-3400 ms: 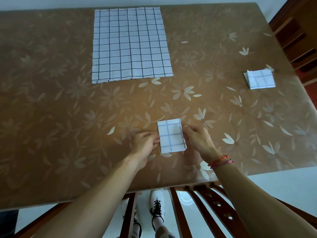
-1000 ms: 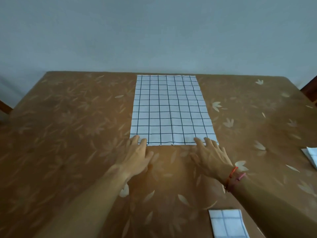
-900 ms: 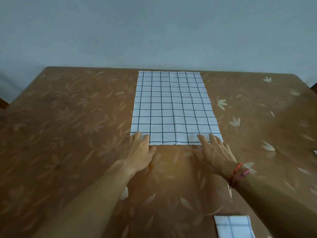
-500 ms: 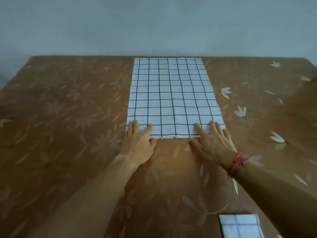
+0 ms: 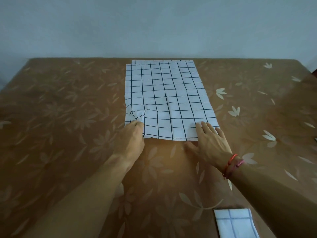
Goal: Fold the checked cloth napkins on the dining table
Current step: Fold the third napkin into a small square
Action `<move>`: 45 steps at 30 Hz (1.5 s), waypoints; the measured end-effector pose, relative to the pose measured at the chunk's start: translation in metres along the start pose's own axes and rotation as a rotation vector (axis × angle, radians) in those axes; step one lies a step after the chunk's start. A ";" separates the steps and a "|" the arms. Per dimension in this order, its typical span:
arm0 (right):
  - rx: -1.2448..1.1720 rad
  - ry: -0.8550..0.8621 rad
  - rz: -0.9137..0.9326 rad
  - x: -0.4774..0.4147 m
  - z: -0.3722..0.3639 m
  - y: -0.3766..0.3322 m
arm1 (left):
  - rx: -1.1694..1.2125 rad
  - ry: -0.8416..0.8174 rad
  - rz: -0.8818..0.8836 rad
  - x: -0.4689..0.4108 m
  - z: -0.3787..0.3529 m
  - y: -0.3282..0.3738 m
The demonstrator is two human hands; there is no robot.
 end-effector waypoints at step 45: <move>-0.454 -0.061 0.001 0.261 0.068 -0.088 | 0.304 -0.239 0.125 0.321 0.161 -0.137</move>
Point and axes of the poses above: each hand's wrist, its own x-axis away from the middle knuckle, its own z-axis out of the back of the hand, y = z × x, the point moved 5 cm from there along -x, towards the middle knuckle, and after that the axes turned 12 degrees about -x, right-handed, at the moved point
